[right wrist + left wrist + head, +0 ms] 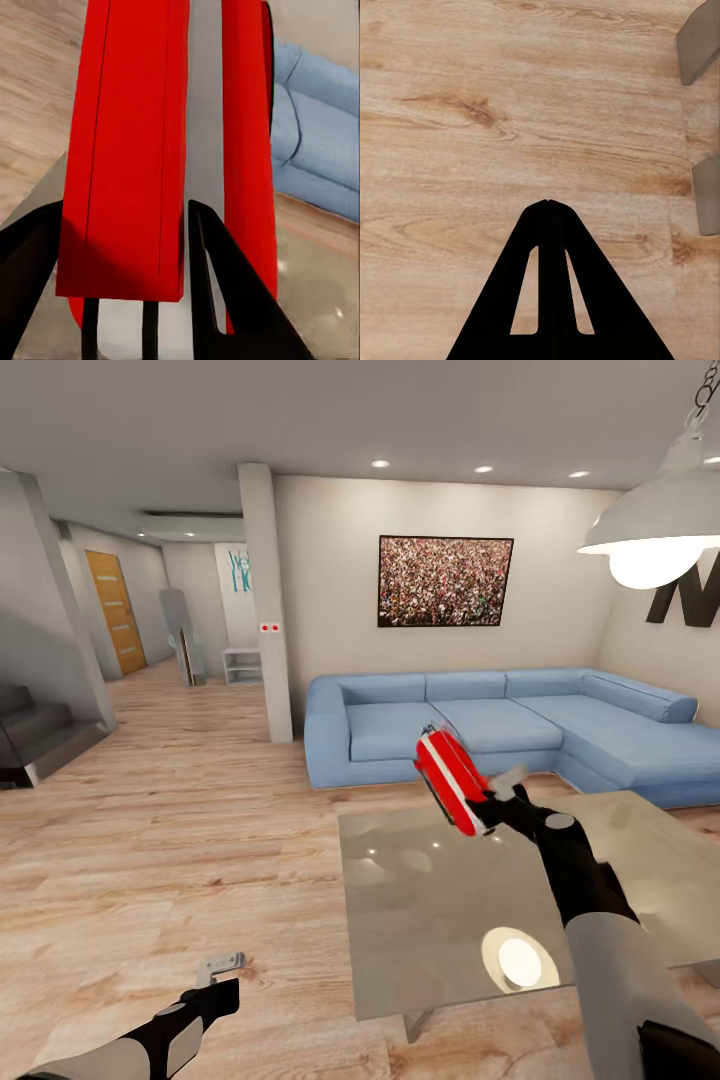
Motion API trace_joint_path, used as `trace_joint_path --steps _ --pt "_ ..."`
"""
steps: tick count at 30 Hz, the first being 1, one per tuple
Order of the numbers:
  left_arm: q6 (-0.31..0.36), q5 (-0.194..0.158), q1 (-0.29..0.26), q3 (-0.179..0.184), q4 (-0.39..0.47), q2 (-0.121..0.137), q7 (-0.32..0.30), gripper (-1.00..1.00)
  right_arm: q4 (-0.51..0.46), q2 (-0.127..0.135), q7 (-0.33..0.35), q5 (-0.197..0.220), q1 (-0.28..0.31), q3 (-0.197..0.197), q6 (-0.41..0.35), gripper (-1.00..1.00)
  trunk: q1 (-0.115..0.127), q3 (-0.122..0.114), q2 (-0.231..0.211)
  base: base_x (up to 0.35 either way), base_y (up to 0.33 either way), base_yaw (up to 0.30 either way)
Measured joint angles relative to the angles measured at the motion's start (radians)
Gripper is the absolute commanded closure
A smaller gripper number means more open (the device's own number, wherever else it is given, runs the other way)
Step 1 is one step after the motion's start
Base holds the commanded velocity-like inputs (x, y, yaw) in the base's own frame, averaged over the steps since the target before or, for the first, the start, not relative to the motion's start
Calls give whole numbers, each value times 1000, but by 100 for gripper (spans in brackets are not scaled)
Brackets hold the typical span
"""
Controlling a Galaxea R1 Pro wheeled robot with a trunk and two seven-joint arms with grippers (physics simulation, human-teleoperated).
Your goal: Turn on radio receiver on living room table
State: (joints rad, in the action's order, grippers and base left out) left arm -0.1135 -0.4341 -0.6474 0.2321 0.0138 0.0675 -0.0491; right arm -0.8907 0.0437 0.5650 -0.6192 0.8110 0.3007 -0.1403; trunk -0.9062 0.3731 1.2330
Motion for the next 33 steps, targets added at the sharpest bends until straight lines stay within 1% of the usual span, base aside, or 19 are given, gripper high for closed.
trace_joint_path --steps 1,3,5,7,11,15,19,23,29,33 --pt "0 0 0 0 0 0 0 100 -1 5 25 -3 0 2 -6 100 0 0 0 0 0 0" --pt "0 0 0 1 0 0 0 100 2 20 130 3 -1 5 -37 100 0 0 0 0 0 0" --pt "0 0 0 1 0 -1 0 100 2 32 280 3 -2 8 -57 100 0 0 0 0 0 0" --pt "0 0 0 1 -1 -1 0 100 0 36 317 2 -2 22 -59 100 0 0 0 0 0 0" --pt "0 0 0 1 -3 -5 0 100 1 38 342 -3 -2 52 -63 100 0 0 0 0 0 0" --pt "0 0 0 1 -5 -7 0 100 3 39 347 -14 -3 62 -66 100 0 0 0 0 0 0" --pt "0 1 0 1 -6 -15 0 100 3 39 350 -19 -5 65 -66 100 0 0 0 0 0 0" --pt "-1 1 0 1 -6 -17 0 100 3 40 351 -19 -5 75 -66 100 0 0 0 0 0 0" --pt "-3 1 0 0 -15 -11 6 100 7 39 354 -19 -6 125 -67 100 0 0 0 0 0 0" --pt "-5 1 0 -1 -16 -10 6 100 8 38 356 -19 -6 144 -85 100 0 0 0 0 0 0"
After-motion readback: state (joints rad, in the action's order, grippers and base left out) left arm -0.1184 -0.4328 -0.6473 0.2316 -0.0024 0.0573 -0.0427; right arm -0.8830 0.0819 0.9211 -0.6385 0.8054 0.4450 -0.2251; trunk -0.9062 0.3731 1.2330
